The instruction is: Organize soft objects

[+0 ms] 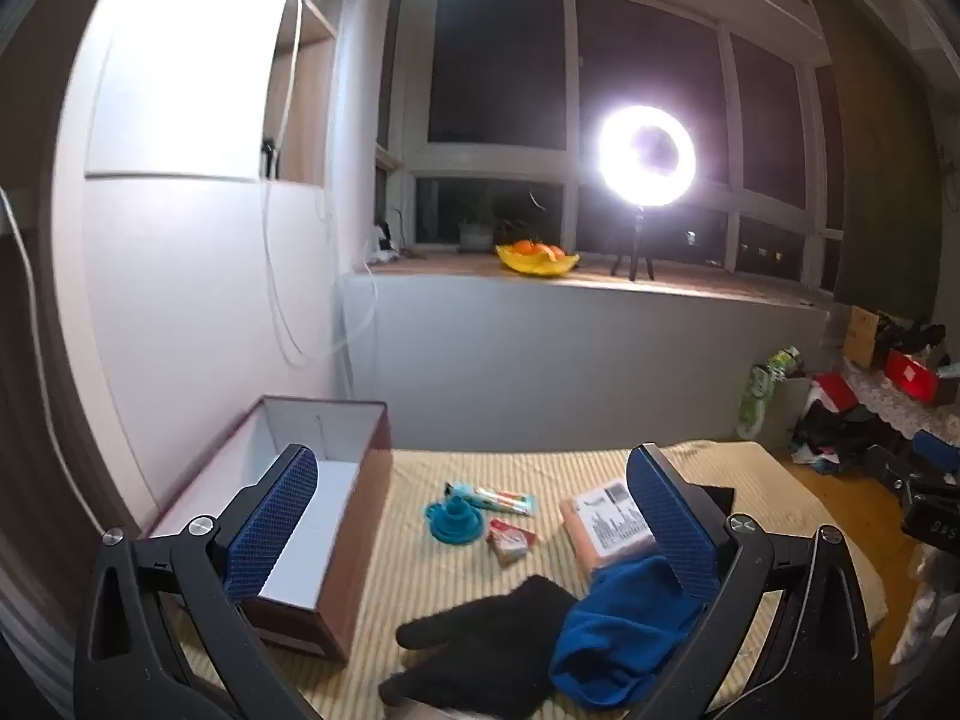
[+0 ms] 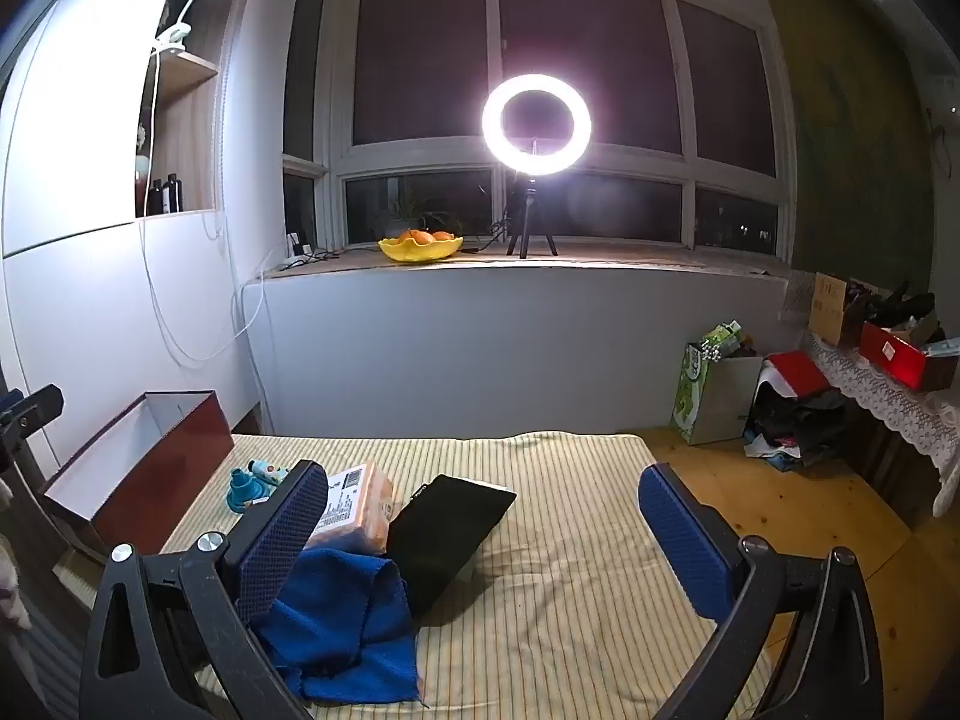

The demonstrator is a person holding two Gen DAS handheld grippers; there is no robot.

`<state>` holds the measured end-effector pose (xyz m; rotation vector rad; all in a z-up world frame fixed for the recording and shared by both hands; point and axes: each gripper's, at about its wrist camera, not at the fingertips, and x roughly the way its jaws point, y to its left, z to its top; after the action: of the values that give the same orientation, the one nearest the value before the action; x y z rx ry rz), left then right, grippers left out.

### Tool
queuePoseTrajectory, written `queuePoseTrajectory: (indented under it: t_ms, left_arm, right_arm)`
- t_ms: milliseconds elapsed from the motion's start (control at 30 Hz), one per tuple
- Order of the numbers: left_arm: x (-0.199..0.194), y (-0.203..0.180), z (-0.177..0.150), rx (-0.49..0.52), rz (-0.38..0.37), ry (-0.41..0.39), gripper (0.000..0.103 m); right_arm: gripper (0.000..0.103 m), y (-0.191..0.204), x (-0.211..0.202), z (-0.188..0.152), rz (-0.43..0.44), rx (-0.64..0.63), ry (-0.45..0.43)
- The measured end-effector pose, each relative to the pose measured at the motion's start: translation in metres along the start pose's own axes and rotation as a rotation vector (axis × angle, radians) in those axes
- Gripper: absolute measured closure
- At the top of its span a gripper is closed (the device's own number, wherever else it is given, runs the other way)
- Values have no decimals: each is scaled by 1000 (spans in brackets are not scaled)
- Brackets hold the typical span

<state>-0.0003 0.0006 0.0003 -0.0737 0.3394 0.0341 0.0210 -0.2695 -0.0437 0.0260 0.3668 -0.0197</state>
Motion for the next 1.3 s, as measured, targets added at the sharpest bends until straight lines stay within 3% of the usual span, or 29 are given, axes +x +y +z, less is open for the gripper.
queuePoseTrajectory:
  t_ms: [333, 1300]
  left_arm:
    - [-7, -2, 0, 37, 1, -46, 1]
    - [-7, -4, 0, 39, -8, -50, 1]
  right_arm:
    - [1, 0, 0, 1, -3, -6, 4]
    - [1, 3, -2, -1, -2, -6, -1]
